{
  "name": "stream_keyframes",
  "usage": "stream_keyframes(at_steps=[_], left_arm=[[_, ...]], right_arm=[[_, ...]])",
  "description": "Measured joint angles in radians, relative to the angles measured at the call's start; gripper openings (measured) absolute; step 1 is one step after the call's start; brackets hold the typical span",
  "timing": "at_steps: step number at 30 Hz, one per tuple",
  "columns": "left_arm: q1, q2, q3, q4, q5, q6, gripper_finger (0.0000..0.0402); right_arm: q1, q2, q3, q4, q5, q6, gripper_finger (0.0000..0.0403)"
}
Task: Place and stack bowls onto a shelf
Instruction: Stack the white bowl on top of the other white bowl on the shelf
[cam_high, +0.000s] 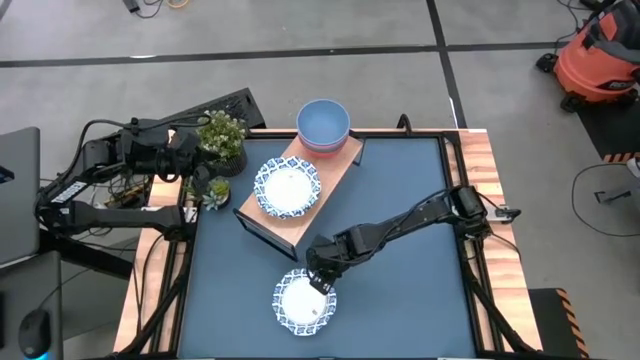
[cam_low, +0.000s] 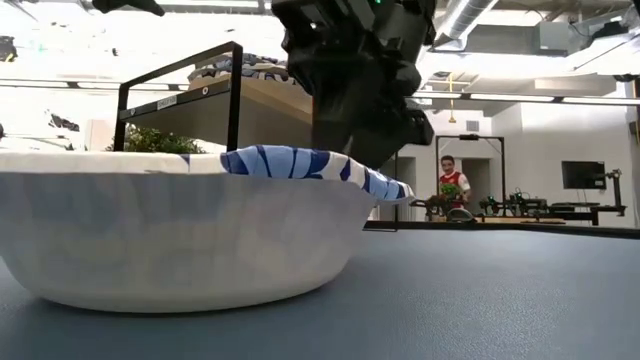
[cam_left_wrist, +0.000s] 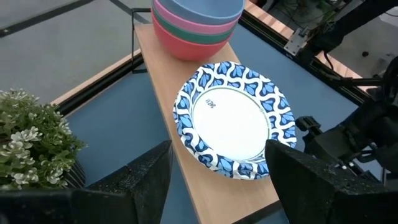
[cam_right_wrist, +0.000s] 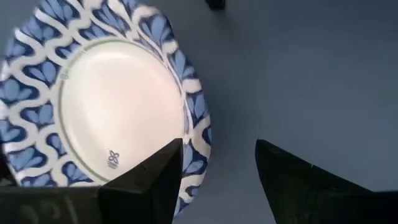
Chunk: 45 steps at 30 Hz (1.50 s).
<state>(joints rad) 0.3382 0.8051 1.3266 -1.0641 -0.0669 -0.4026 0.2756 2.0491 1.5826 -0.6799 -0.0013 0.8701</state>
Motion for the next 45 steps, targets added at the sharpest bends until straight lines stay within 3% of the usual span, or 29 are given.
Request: stream_keyframes(at_steps=[31,45], left_arm=[[0.0,0.0,0.0,0.0,0.0,0.017,0.0243],[0.0,0.0,0.0,0.0,0.0,0.017,0.0243]], right_arm=[[0.013,0.0,-0.004,0.063,-0.017,-0.088,0.0226],[0.018,0.0,-0.004,0.06,0.027,-0.084,0.0226]])
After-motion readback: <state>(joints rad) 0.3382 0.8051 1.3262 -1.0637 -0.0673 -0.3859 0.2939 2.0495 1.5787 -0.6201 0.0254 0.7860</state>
